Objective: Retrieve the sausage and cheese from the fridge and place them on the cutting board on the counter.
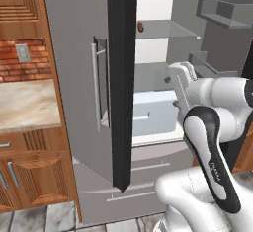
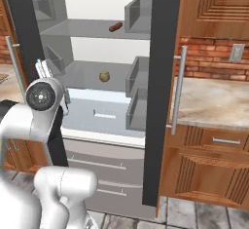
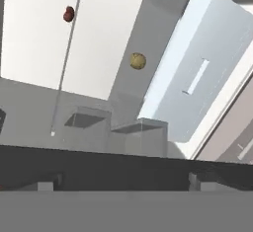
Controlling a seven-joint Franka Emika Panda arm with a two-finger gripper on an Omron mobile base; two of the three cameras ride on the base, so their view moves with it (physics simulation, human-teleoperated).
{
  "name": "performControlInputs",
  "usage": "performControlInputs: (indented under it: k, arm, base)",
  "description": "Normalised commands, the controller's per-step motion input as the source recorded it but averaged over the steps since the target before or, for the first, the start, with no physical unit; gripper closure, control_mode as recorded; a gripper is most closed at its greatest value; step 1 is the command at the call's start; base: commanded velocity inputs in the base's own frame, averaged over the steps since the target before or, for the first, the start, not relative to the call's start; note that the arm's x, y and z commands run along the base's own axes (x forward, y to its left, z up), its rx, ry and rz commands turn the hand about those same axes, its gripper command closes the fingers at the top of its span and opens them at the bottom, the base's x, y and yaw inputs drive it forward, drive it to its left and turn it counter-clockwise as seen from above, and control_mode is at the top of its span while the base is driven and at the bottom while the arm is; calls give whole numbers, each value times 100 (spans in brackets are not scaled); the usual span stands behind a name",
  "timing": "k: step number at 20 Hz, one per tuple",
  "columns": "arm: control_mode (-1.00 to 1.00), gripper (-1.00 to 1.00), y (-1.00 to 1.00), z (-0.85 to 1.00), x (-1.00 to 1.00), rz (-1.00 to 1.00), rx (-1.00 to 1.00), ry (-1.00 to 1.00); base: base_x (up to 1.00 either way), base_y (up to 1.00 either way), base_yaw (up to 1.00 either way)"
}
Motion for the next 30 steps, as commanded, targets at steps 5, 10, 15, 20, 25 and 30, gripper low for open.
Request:
performControlInputs:
  k: [5,10,15,20,25,30]
  arm:
    - [-100,-100,-13,-11,98,22,39,0]
    - [-100,-100,1,-27,94,15,14,0]
    - [-100,-100,0,-4,75,9,7,3]
    - [-100,-100,40,-3,54,15,-2,0]
    - [-100,-100,35,0,32,18,-6,0]
    - [-100,-100,35,0,9,15,-6,-5]
  base:
    - [0,0,0]
    - [0,0,0]
    - [0,0,0]
    - [0,0,0]
    - [0,0,0]
    - [0,0,0]
